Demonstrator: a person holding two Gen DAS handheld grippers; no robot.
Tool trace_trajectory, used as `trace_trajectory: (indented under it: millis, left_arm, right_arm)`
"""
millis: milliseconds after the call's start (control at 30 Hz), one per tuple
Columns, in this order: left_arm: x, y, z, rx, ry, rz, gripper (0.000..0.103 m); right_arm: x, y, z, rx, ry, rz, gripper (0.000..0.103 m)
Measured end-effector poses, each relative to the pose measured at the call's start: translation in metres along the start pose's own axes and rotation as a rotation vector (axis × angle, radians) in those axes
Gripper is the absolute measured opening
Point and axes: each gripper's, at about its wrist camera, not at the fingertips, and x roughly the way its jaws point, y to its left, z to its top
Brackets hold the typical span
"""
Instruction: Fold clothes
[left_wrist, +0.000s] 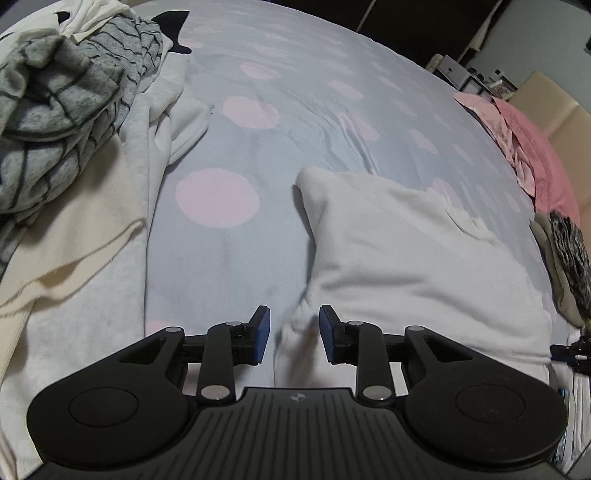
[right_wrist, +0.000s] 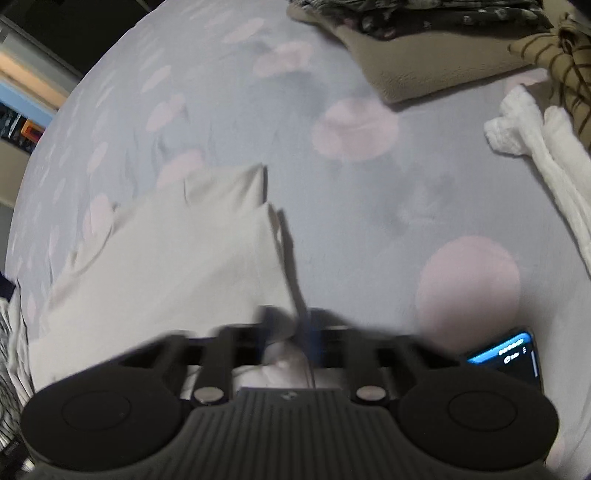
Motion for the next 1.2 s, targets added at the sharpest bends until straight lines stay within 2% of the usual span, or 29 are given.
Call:
trace_trajectory:
  millis: [100,200,233,267,367,700,900,1200]
  left_arm:
    - [-0.010,-0.004,-0.010,0.045,0.010,0.025,0.029]
    - [-0.021,-0.004,-0.022,0.069,0.035,0.045,0.040]
    - [-0.024,-0.003,-0.027,0.076,0.049,0.050,0.041]
    - [-0.027,-0.003,-0.031,0.083,0.063,0.054,0.041]
    - [-0.035,-0.002,-0.046,0.111,0.101,0.069,0.045]
    - [-0.056,-0.014,-0.096,0.250,0.211,0.083,0.049]
    - [-0.064,-0.011,-0.116,0.267,0.221,0.097,0.050]
    - [-0.073,-0.011,-0.135,0.296,0.222,0.099,0.050]
  right_arm:
    - [-0.005,0.006,-0.004,-0.044,-0.020,-0.025,0.005]
    - [-0.017,0.011,-0.010,-0.082,-0.038,-0.027,0.016]
    - [-0.020,0.014,-0.015,-0.110,-0.039,-0.018,0.027]
    - [-0.024,0.017,-0.020,-0.139,-0.040,-0.010,0.033]
    - [-0.033,0.027,-0.039,-0.233,-0.040,0.000,0.034]
    - [-0.049,0.043,-0.145,-0.622,0.008,-0.072,0.045]
    - [-0.058,0.029,-0.186,-0.697,0.024,-0.101,0.048]
    - [-0.067,0.015,-0.214,-0.717,0.052,-0.145,0.053]
